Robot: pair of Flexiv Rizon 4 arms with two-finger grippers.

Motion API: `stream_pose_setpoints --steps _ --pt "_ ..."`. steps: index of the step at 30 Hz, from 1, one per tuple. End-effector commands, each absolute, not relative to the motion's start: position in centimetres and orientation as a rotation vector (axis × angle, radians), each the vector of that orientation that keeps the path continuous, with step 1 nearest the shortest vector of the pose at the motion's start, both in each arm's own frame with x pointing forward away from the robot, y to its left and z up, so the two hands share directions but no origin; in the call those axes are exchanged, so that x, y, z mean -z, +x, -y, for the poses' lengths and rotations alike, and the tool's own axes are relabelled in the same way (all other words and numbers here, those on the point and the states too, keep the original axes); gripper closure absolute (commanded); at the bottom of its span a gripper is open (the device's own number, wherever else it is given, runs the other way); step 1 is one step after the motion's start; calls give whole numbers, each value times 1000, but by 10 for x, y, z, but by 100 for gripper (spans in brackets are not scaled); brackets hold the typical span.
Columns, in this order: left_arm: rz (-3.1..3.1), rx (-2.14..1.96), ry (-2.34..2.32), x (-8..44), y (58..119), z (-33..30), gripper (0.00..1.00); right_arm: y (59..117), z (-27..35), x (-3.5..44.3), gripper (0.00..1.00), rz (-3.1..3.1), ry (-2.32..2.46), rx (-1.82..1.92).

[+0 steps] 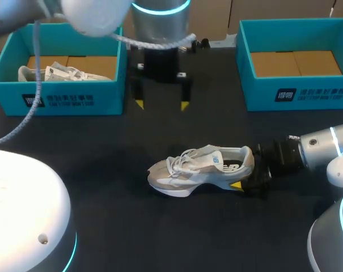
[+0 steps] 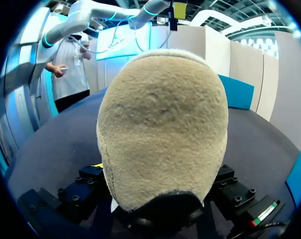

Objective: Take the shoe out of the shoebox, open the shoe tongue, remove and reinsert the insole, then place the shoe into the shoebox

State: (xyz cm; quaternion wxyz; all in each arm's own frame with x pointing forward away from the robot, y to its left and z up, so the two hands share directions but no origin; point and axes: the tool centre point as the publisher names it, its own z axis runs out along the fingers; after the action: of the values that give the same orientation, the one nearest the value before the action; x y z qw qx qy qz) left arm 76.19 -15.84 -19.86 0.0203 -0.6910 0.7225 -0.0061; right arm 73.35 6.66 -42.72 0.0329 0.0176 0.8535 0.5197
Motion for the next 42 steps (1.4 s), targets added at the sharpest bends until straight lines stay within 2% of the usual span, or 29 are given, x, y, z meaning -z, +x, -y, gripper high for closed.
stream_pose_setpoints --steps 1,23,42 --pt "-2231 -9 -2137 210 760 182 0 733 -68 427 100 -2629 56 -1595" --pt "-2188 -37 -2192 259 699 249 0 733 -68 427 100 -2629 56 -1595" --pt "-2144 -51 -2170 267 691 252 0 733 -68 427 100 -2629 56 -1595"
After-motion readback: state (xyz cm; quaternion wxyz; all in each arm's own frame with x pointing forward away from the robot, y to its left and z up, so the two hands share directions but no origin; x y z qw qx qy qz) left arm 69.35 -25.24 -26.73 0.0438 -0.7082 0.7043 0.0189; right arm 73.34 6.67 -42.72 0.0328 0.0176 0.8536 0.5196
